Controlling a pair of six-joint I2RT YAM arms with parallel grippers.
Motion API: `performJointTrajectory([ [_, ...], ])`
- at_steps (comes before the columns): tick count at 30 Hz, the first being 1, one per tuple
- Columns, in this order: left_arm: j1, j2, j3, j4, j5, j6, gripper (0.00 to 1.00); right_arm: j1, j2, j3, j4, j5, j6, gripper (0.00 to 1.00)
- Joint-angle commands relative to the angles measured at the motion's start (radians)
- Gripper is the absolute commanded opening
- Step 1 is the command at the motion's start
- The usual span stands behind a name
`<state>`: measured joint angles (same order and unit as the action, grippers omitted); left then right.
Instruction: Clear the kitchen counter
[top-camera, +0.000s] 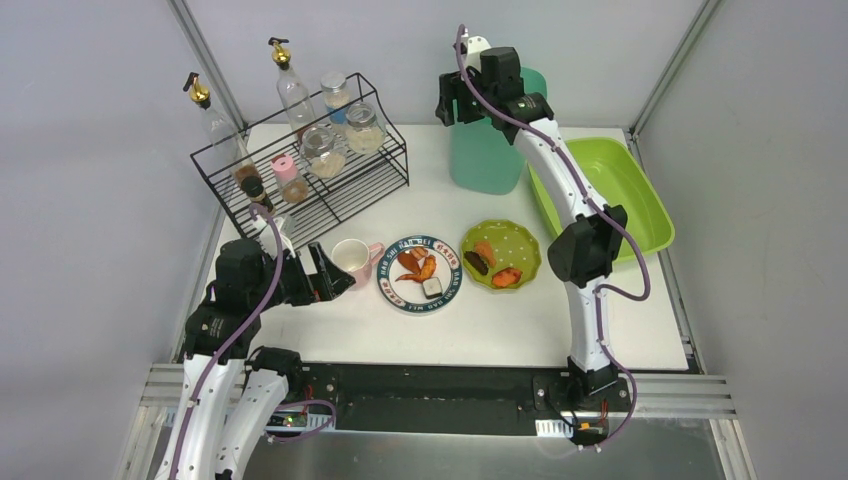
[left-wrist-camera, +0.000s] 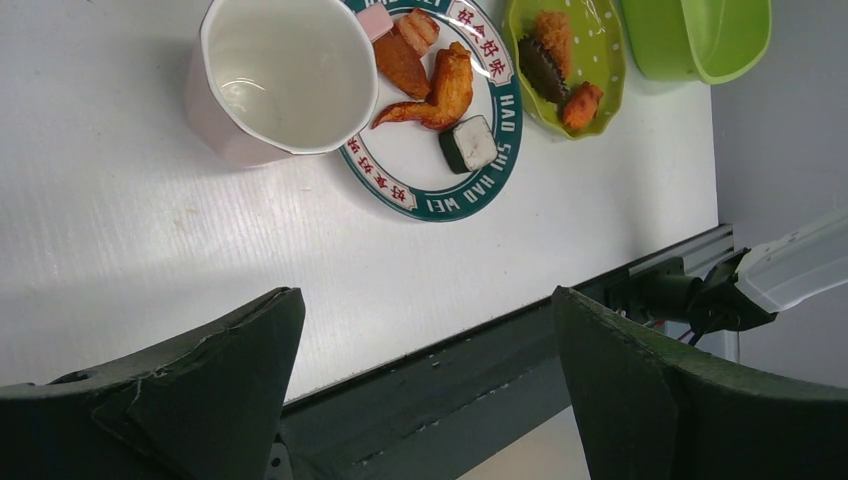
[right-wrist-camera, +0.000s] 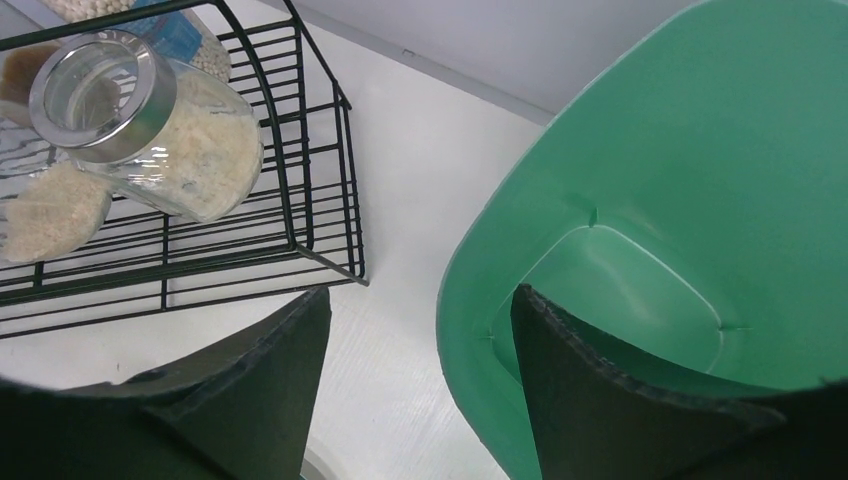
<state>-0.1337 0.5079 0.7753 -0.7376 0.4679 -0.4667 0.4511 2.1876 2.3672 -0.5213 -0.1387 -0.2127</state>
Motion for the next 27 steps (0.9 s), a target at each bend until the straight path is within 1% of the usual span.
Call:
performJointTrajectory([
  [1,0.005,-0.009,-0.003,0.03,-0.004,0.01,0.99,0.0,-0.003,0.012,0.018,-0.017,-0.065,0.67],
  [4,0.005,-0.011,-0.003,0.03,-0.003,0.01,0.99,0.0,0.001,0.001,0.014,-0.013,-0.079,0.59],
  [9,0.005,-0.012,-0.003,0.03,-0.003,0.01,0.99,0.0,0.017,-0.014,0.007,-0.016,-0.094,0.57],
  [10,0.005,-0.012,-0.003,0.03,-0.003,0.01,0.99,0.0,0.02,-0.014,0.004,-0.019,-0.094,0.55],
  [12,0.005,-0.013,-0.003,0.03,-0.003,0.01,0.99,-0.001,0.025,-0.014,-0.001,-0.025,-0.094,0.48],
  [13,0.005,-0.012,-0.003,0.03,-0.003,0.01,0.99,-0.001,0.028,-0.014,-0.003,-0.025,-0.094,0.46],
  [18,0.005,-0.014,-0.003,0.03,-0.003,0.011,0.99,-0.001,0.032,-0.021,-0.016,-0.021,-0.098,0.43],
  [21,0.005,-0.016,-0.003,0.03,-0.003,0.011,0.99,0.0,0.027,-0.026,-0.023,-0.02,-0.1,0.31],
  [25,0.004,-0.016,-0.003,0.03,-0.005,0.011,0.99,0.007,0.018,-0.035,-0.026,-0.012,-0.109,0.19],
  [27,0.005,-0.014,-0.002,0.03,-0.005,0.011,0.99,0.013,0.012,-0.042,-0.024,-0.004,-0.119,0.14],
])
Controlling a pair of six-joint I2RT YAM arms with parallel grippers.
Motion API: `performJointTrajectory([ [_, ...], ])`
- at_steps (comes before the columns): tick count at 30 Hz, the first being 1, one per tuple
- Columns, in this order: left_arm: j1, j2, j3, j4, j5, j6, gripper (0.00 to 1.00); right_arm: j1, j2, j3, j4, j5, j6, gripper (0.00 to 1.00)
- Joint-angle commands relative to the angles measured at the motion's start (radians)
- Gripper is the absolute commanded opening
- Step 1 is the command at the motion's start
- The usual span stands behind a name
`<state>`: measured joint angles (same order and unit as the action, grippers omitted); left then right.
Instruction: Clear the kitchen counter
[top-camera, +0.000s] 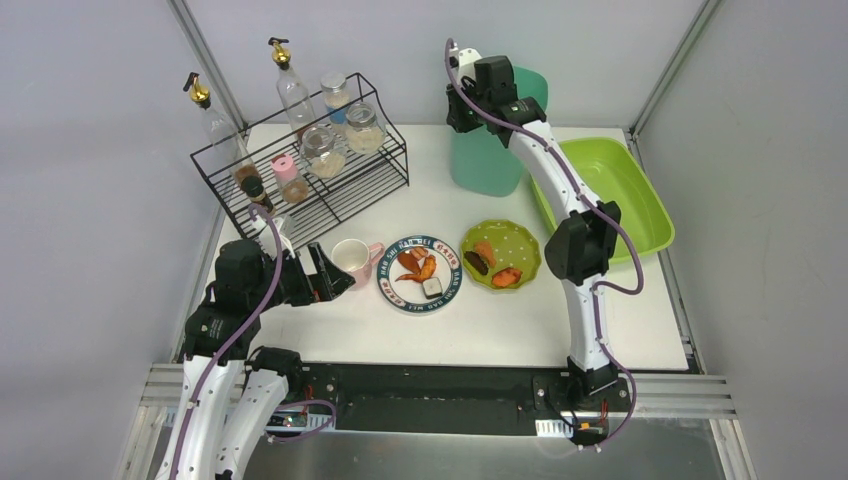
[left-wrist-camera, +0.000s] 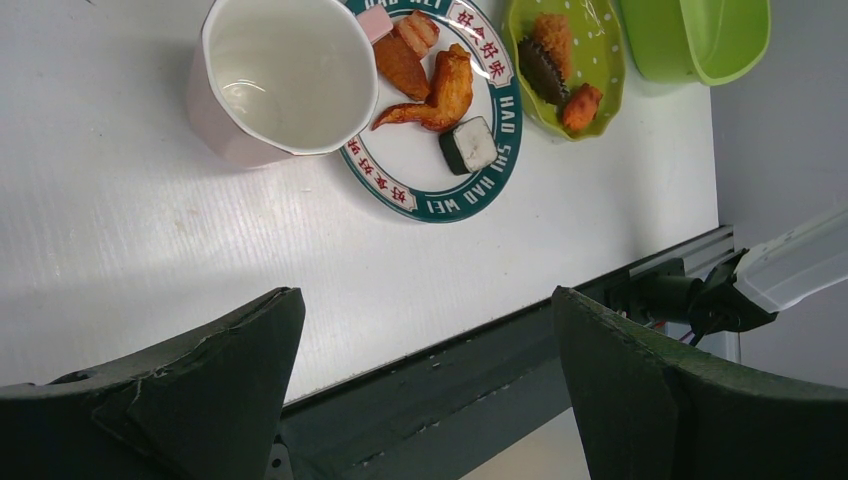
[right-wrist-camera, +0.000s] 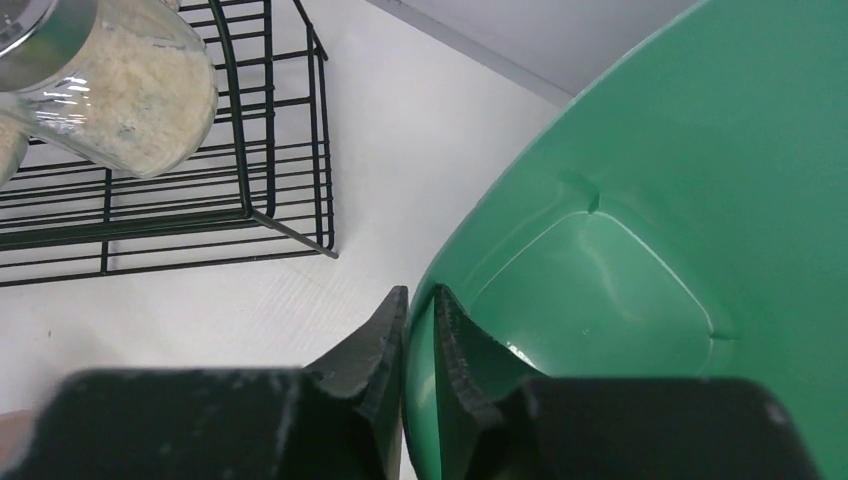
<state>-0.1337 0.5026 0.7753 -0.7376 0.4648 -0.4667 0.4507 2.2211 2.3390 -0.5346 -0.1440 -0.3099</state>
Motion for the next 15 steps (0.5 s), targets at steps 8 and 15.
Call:
performJointTrajectory([
  [8,0.005,-0.009,-0.003,0.03,-0.006,0.01,0.99,0.045,-0.091,-0.037,-0.007,0.031,-0.025,0.0],
  [15,0.005,-0.014,-0.003,0.029,-0.008,0.01,0.99,0.093,-0.177,-0.069,-0.038,0.017,-0.03,0.0],
])
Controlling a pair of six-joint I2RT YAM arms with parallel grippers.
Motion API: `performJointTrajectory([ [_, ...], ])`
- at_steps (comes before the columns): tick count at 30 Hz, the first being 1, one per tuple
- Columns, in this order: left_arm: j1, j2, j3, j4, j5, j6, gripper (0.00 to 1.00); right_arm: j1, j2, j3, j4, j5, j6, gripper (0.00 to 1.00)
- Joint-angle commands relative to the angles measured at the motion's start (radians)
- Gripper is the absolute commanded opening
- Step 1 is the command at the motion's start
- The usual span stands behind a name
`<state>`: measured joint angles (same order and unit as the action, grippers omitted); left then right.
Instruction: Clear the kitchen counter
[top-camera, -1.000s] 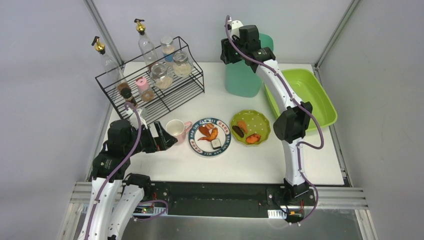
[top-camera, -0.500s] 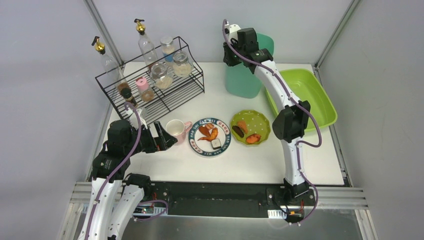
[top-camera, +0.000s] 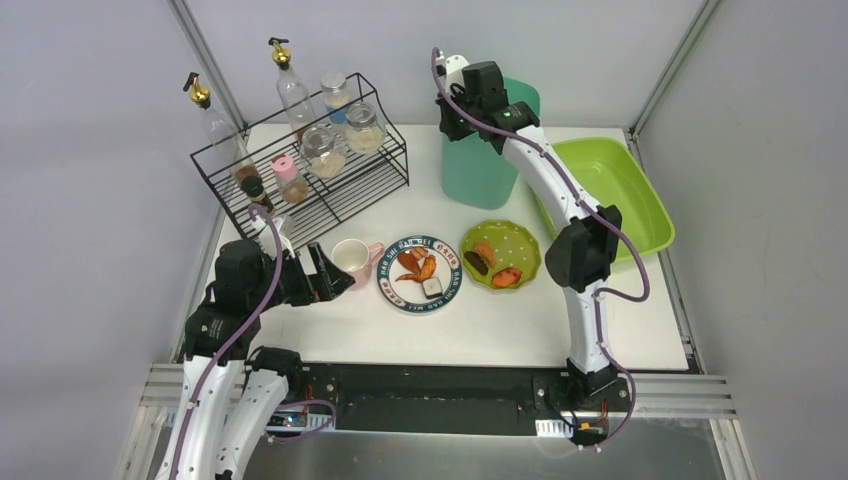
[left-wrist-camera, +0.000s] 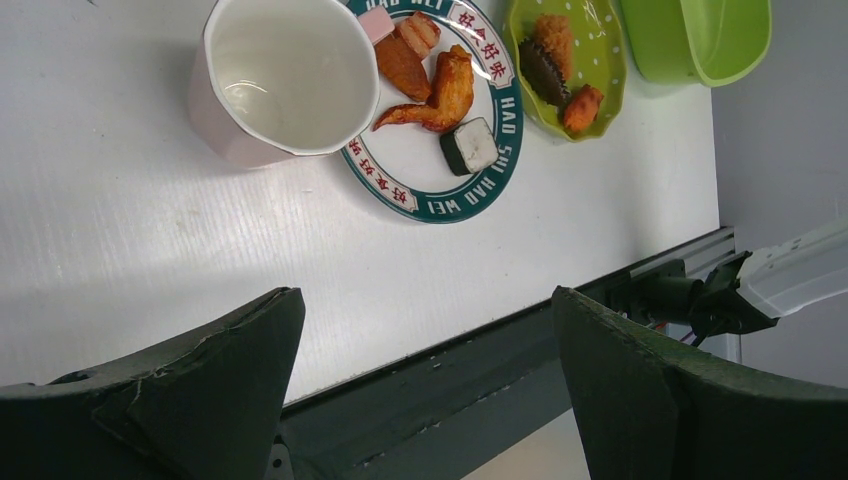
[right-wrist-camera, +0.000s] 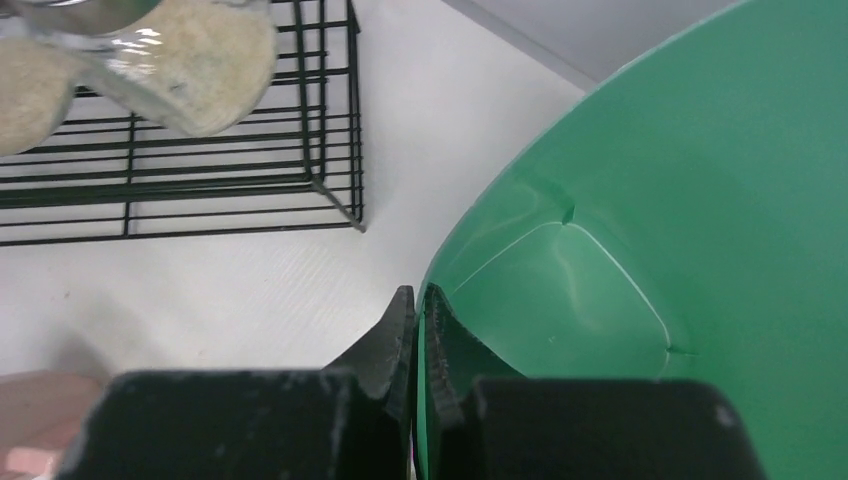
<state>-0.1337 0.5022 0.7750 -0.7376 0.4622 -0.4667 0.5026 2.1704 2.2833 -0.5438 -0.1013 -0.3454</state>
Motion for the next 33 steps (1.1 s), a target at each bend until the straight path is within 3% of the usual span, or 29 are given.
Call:
performJointTrajectory([
  [1,0.005,-0.015,-0.003,0.03,-0.005,0.01,0.99,0.05,-0.137,-0.02,-0.037,-0.026,0.003,0.0],
  [10,0.005,-0.035,-0.005,0.03,-0.009,0.008,0.99,0.12,-0.238,-0.14,-0.111,-0.094,0.02,0.0],
  [25,0.005,-0.063,-0.007,0.03,-0.011,0.007,0.99,0.25,-0.358,-0.368,-0.049,-0.033,0.07,0.0],
  [26,0.004,-0.063,-0.007,0.03,-0.01,0.007,0.99,0.252,-0.356,-0.366,-0.051,-0.028,0.076,0.03],
  [30,0.005,-0.061,-0.007,0.03,-0.011,0.008,0.99,0.255,-0.347,-0.364,-0.054,-0.009,0.102,0.38],
  [33,0.005,-0.06,-0.007,0.03,-0.009,0.008,0.99,0.257,-0.354,-0.367,-0.051,0.01,0.108,0.53],
])
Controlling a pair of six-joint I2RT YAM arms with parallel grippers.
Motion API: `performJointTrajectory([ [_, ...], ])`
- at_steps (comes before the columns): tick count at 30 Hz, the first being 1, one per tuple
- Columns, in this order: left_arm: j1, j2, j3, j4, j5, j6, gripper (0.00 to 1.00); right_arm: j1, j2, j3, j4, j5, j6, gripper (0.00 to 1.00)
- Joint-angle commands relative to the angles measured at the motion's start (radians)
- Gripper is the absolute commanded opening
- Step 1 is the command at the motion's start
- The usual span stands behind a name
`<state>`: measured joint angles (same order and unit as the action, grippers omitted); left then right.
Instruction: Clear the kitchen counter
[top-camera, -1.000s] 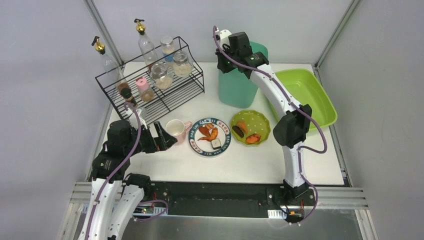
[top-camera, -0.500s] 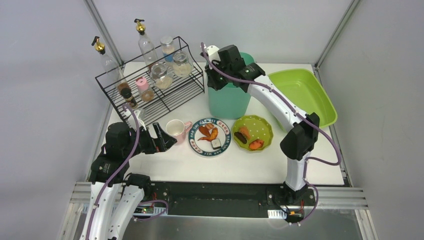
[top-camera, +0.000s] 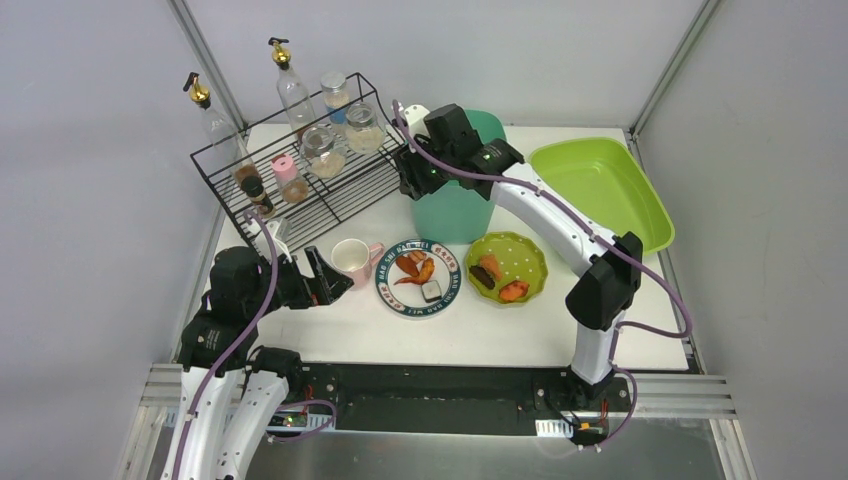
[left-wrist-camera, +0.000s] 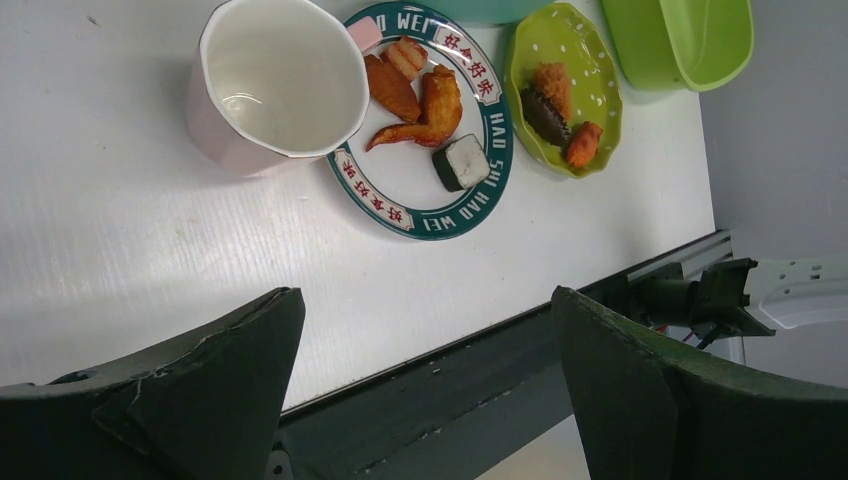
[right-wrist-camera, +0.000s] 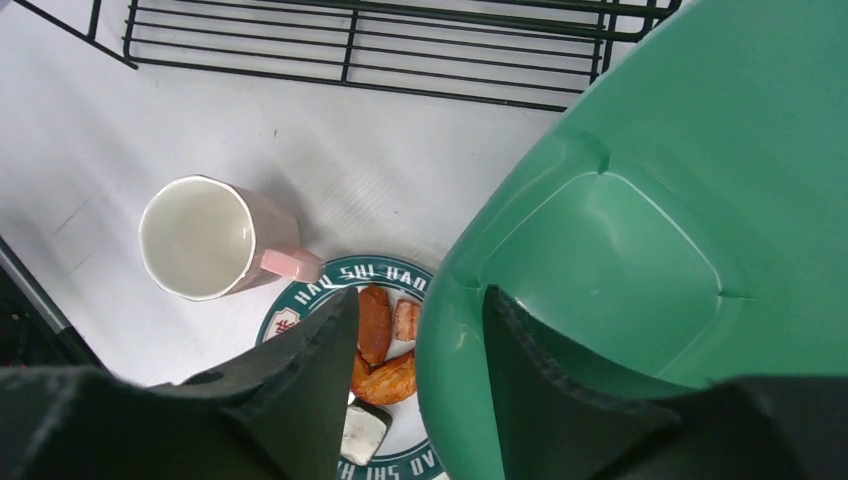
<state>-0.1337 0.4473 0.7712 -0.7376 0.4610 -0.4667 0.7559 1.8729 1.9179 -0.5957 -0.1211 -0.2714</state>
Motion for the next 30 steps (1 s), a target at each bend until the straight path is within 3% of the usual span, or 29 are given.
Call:
performJointTrajectory([
  [1,0.005,-0.004,-0.004,0.03,-0.006,0.008,0.99,0.003,-0.062,-0.008,0.009,0.04,0.034,0.56],
  [6,0.005,-0.001,-0.003,0.03,-0.004,0.008,0.99,0.004,-0.099,-0.01,0.03,0.082,0.039,0.61],
  [12,0.005,0.001,-0.004,0.03,0.002,0.008,0.99,0.004,-0.218,-0.057,0.072,0.252,0.125,0.63],
  [18,0.005,0.007,-0.002,0.03,0.002,0.008,0.99,0.002,-0.392,-0.21,0.086,0.393,0.263,0.79],
  [25,0.004,0.008,-0.002,0.032,0.006,0.008,0.99,-0.001,-0.638,-0.418,0.018,0.272,0.536,0.79],
  [30,0.005,0.008,-0.003,0.033,0.014,0.009,0.99,0.004,-0.876,-0.762,0.141,0.22,0.778,0.79],
])
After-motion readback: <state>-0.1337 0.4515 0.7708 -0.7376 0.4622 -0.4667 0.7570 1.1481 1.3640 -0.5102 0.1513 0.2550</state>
